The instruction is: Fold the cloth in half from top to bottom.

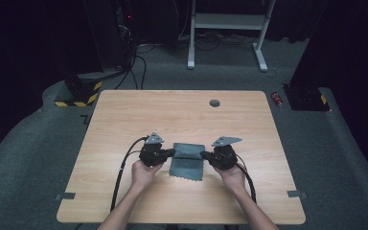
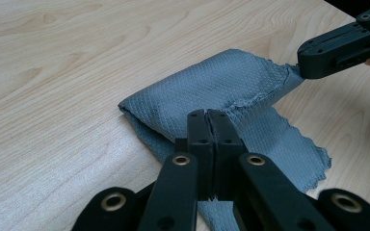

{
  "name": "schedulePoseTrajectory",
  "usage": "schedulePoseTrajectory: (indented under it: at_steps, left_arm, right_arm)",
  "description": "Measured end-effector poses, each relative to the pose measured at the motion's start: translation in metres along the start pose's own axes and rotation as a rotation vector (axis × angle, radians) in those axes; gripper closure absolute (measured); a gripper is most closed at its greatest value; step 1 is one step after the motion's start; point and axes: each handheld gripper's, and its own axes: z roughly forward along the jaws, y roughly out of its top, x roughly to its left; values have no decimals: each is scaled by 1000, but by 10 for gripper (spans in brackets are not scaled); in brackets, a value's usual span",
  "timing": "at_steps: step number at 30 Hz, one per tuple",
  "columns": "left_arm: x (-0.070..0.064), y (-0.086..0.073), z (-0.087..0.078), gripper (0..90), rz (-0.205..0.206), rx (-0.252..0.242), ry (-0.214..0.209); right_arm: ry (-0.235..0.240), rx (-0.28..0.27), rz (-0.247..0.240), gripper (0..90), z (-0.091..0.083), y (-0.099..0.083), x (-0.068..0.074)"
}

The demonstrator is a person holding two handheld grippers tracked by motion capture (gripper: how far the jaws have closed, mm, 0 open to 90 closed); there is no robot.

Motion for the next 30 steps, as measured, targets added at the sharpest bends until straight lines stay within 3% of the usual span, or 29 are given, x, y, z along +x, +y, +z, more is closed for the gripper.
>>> schedulePoseTrajectory:
  at_steps: [18, 30]
  left_arm:
    - [-8, -10, -3, 889, 13, 12, -8]
    - [-10, -16, -3, 888, 29, 17, 18]
  right_arm:
    - [18, -6, -4, 886, -5, -8, 7]
    - [34, 8, -12, 885, -3, -15, 14]
